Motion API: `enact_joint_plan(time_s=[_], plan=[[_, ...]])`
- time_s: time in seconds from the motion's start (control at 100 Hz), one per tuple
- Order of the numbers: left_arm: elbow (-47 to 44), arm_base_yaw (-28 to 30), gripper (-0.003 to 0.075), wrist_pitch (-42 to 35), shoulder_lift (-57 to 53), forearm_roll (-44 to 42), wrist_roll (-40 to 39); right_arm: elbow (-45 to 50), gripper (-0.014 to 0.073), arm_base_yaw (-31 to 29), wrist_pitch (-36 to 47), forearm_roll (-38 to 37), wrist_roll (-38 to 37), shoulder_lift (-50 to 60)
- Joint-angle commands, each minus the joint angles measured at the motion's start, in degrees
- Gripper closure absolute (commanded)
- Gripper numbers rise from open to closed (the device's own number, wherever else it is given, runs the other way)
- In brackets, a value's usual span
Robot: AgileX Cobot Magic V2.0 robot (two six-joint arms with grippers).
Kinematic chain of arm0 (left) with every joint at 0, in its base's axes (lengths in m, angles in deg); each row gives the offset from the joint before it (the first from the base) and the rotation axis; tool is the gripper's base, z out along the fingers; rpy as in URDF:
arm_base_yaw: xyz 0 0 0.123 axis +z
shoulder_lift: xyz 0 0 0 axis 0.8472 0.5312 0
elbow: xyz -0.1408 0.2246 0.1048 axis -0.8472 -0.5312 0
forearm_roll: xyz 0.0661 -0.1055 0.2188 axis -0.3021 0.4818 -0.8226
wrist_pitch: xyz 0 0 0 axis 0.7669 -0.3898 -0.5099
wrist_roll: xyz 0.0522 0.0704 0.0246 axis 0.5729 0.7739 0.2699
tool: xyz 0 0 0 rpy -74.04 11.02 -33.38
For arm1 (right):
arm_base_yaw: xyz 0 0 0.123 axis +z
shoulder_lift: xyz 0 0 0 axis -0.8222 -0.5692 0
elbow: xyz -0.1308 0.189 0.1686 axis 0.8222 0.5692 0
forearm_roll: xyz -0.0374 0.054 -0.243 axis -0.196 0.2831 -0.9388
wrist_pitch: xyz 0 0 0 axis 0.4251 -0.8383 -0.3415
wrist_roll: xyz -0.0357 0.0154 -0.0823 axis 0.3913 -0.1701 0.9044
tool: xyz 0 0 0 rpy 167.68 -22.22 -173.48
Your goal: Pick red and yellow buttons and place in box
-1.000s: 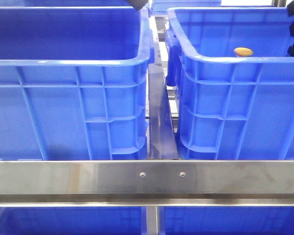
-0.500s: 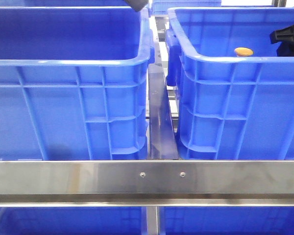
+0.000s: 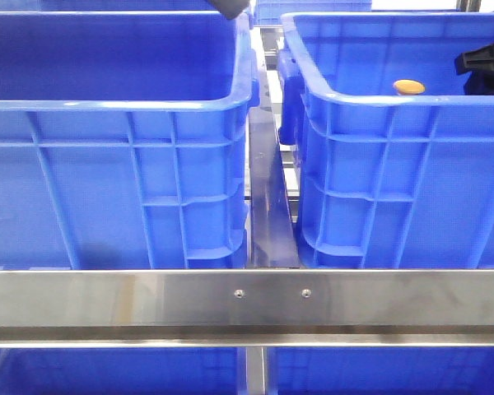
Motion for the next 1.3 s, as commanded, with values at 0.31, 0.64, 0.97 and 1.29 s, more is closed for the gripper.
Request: enact_joint_plan(time_s=[0.31, 0.64, 0.97, 1.29], plan=[[1.7, -0.5, 0.0103, -0.4, -2.6, 2.1, 0.0, 0.1, 0.0032, -0.5, -2.2, 0.3, 0.7, 9.0], [1.7, 0.9, 0.0337, 0.8, -5.0, -5.8, -3.3, 11.1, 0.0274, -0.5, -3.5, 0.3, 0.7, 25.9], [1.7, 0.8, 0.0739, 0.1, -5.9, -24.1, -21.1, 24.5, 0.0653, -0.5, -11.3, 0.7, -0.3, 47.5], [-8.5, 0.8, 0.0739, -14.0, -15.8, -24.5, -23.6, 40.1, 0.0652, -0.5, -10.1, 0.8, -0.3, 69.1]])
